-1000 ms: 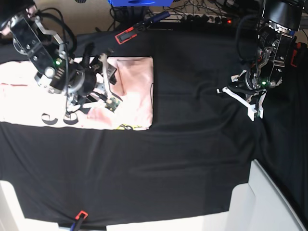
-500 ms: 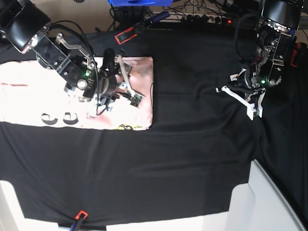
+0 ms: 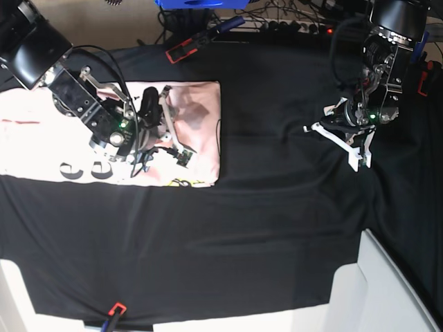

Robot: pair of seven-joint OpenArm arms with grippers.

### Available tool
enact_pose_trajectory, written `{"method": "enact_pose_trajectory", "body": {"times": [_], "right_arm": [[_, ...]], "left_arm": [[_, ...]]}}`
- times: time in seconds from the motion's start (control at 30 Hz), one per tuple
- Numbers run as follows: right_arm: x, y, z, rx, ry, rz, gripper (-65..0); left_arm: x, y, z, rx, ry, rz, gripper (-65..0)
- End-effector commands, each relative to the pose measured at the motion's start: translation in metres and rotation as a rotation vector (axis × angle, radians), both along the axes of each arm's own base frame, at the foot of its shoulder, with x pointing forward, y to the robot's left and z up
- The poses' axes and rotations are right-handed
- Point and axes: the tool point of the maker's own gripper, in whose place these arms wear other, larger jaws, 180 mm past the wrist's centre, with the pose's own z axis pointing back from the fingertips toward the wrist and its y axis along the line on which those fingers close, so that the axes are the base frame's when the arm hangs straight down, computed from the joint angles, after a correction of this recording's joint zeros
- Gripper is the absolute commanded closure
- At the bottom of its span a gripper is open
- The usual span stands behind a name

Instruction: Fold the T-shirt properly

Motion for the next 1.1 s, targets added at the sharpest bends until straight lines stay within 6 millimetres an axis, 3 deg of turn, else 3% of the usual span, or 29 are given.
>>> {"method": "enact_pose_trajectory", "body": {"times": [0.0,0.1,0.23,0.3,0.53,0.83,1.07], "right_arm": [[0.015,0.003,0.011,0.016,-0.042,0.003,-34.5],[0.013,0.002,0.010,0.016,-0.037,0.001,-29.6],[0.008,0.001,0.007,0.015,-0.022,-0.005,-7.4],[0.007,0.000,0.006,0.011,-0.019,-0.006,-1.3],[-0.007,-0.004,0.002,0.006,0.002,-0.002,-0.4],[-0.019,-0.035,0.021,0.056,-0.012,-0.172,-0.3],[-0.043,-0.055,0.009,0.055,0.040,-0.256,-0.3]], "left_arm": [[0.012,0.006,0.010,0.016,-0.041,-0.005,0.0],[0.012,0.006,0.010,0.016,-0.041,-0.005,0.0],[0.011,0.006,0.010,0.016,-0.039,-0.005,0.0],[0.011,0.006,0.010,0.016,-0.039,-0.005,0.0],[0.011,0.006,0.010,0.016,-0.039,-0.005,0.0],[0.012,0.007,0.010,0.021,-0.040,-0.006,0.0],[0.013,0.007,0.011,0.021,-0.043,-0.006,0.0]]}}
